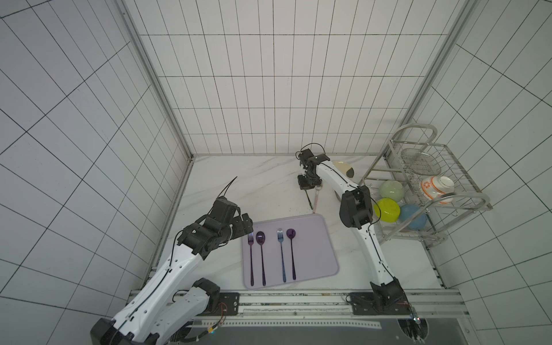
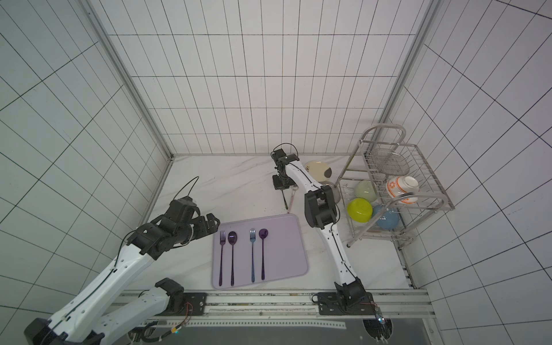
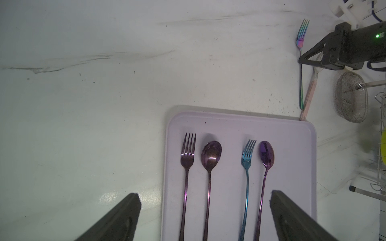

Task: Set the spoon and fork side by side
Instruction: Pick up the fork at the center of the board.

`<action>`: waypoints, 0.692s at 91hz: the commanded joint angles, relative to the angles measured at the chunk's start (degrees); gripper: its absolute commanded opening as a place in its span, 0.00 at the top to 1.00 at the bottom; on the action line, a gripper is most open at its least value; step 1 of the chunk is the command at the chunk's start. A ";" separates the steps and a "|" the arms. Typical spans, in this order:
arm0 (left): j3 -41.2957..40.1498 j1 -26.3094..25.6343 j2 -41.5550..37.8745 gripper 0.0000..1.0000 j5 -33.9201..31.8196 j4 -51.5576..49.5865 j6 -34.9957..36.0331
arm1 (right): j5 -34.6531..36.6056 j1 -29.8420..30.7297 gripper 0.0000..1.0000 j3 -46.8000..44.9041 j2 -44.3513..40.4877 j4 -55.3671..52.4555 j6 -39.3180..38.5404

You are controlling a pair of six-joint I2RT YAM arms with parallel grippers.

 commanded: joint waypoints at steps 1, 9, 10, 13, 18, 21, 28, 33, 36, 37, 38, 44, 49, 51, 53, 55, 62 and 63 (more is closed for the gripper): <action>0.39 0.19 -0.99 0.02 -1.42 0.76 0.89 | 0.44 0.06 1.00 0.97 -3.79 -3.04 -3.25; 0.15 0.18 -1.28 0.01 -1.41 0.83 1.02 | 0.86 -0.06 1.00 -1.15 -7.26 -3.39 -3.95; 0.09 0.18 -1.34 0.01 -1.42 0.80 1.00 | 0.93 0.00 1.00 -1.44 -7.69 -3.36 -3.97; -0.03 0.23 -1.47 0.02 -1.43 0.78 0.96 | 1.11 -0.04 1.00 -2.58 -8.97 -3.38 -4.17; -0.21 0.19 -1.70 0.01 -1.38 0.82 0.90 | 1.34 -0.05 1.00 -4.25 -10.94 -3.39 -4.42; -0.28 0.23 -1.92 0.02 -1.42 0.86 0.96 | 1.38 -0.03 1.00 -5.35 -12.01 -3.35 -4.61; -0.49 0.18 -2.23 0.02 -1.54 1.09 1.05 | 1.10 -0.24 1.00 -7.70 -14.26 -3.71 -4.95; -0.50 0.18 -2.44 0.02 -1.54 1.04 1.03 | 0.85 -0.35 1.00 -9.67 -15.60 -4.19 -5.30; -0.49 0.18 -2.48 0.02 -1.48 1.04 1.05 | 0.77 -0.44 1.00 -11.40 -16.50 -4.27 -5.49; -0.49 0.18 -2.56 0.02 -1.46 1.04 1.10 | 0.76 -0.54 1.00 -11.80 -16.80 -4.28 -5.57; -0.50 0.18 -2.56 0.02 -1.49 1.08 1.09 | 0.75 -0.54 1.00 -12.26 -17.12 -4.28 -5.65; -0.54 0.22 -2.76 0.02 -1.43 0.96 1.02 | 0.18 -0.77 1.00 -16.11 -19.06 -4.24 -6.53; -0.65 0.24 -3.04 0.02 -1.23 0.95 0.99 | -0.81 -1.10 1.00 -19.07 -20.78 -4.21 -7.37; -0.63 0.20 -3.09 0.02 -1.14 0.88 1.03 | -1.16 -1.26 1.00 -20.31 -21.62 -4.16 -7.51; -0.71 0.19 -3.22 0.02 -1.11 0.82 1.01 | -1.58 -1.37 1.00 -21.54 -22.46 -3.99 -7.59; -0.75 0.23 -3.36 0.02 -1.13 0.79 0.99 | -2.01 -1.48 1.00 -22.75 -23.34 -3.80 -7.65; -0.91 0.19 -3.74 0.02 -1.32 0.53 0.99 | -4.42 -1.94 1.00 -27.54 -27.50 -2.10 -7.05; -0.93 0.18 -3.85 0.02 -1.33 0.48 0.99 | -4.91 -1.95 1.00 -28.26 -28.14 -1.79 -6.92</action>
